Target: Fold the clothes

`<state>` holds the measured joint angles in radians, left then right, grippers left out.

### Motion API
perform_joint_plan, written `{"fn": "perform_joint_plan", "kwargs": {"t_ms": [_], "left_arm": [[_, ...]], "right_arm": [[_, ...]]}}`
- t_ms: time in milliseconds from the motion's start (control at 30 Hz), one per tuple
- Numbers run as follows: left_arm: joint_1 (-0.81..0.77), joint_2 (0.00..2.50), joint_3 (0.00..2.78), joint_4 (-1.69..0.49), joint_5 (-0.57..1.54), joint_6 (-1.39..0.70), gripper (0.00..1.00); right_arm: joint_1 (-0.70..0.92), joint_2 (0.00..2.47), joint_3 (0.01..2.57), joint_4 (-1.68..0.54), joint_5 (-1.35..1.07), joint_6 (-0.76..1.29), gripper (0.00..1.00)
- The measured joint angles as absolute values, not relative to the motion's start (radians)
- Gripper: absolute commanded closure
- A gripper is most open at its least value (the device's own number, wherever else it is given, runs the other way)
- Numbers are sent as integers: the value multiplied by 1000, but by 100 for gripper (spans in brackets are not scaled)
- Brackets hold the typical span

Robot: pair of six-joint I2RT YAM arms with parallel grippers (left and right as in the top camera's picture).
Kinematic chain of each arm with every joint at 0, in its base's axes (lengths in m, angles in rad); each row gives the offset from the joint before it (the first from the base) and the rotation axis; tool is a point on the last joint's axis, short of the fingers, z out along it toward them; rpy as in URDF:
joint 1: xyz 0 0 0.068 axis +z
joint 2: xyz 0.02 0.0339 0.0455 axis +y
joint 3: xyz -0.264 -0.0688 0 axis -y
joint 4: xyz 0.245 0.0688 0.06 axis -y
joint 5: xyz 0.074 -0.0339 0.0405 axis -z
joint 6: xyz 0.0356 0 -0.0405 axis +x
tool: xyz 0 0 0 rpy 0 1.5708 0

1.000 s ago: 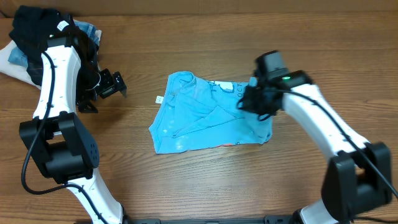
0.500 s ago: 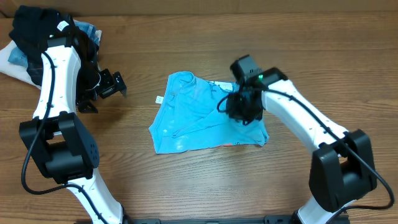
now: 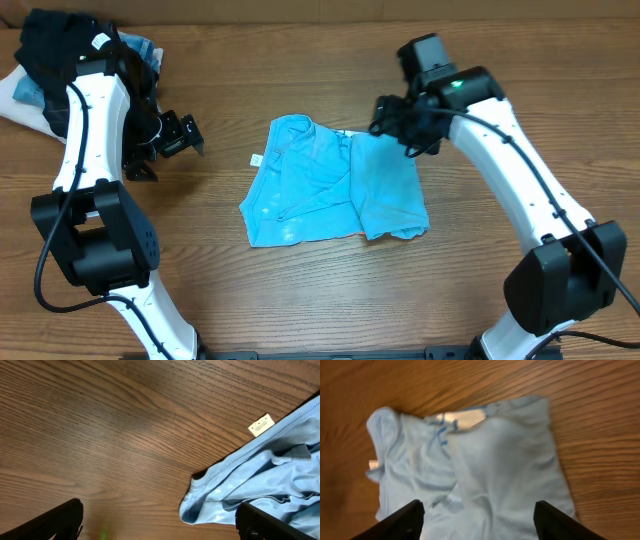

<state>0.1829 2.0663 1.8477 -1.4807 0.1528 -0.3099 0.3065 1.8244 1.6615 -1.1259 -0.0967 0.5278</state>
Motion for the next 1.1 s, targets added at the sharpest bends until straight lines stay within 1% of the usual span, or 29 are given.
{"fn": "perform_joint_plan", "kwargs": {"t_ms": [67, 200, 267, 333, 400, 567, 633, 733, 800, 833, 967, 1100], "left_arm": [[183, 2066, 1848, -1477, 153, -310, 0], [183, 2066, 1848, -1470, 153, -310, 0], [183, 2066, 1848, -1470, 153, -310, 0], [183, 2066, 1848, -1470, 153, -310, 0], [183, 2066, 1848, -1470, 152, -310, 0], [178, 2066, 1848, -1473, 153, -310, 0], [176, 2066, 1848, -1478, 153, -310, 0], [176, 2066, 1848, -1478, 153, -310, 0], [176, 2066, 1848, -1478, 153, -310, 0], [176, 2066, 1848, -1479, 153, -310, 0], [176, 2066, 1848, -1480, 153, -310, 0], [176, 2066, 1848, -1485, 152, -310, 0]], "right_arm": [[282, 1829, 1662, -1126, -96, 526, 36], [275, 1858, 1660, -1108, -113, 522, 38], [280, 1884, 1654, -1077, -147, 522, 41], [289, 1911, 1648, -1053, -179, 521, 49], [304, 1946, 1645, -1021, -212, 523, 54], [334, 2042, 1644, -937, -319, 519, 75], [336, 2078, 1643, -920, -346, 521, 77], [334, 2130, 1641, -883, -365, 524, 77], [332, 2149, 1639, -857, -371, 523, 72], [330, 2154, 1637, -838, -374, 522, 72], [306, 2157, 1637, -791, -379, 525, 80], [257, 2157, 1671, -857, -413, 512, 82]]}}
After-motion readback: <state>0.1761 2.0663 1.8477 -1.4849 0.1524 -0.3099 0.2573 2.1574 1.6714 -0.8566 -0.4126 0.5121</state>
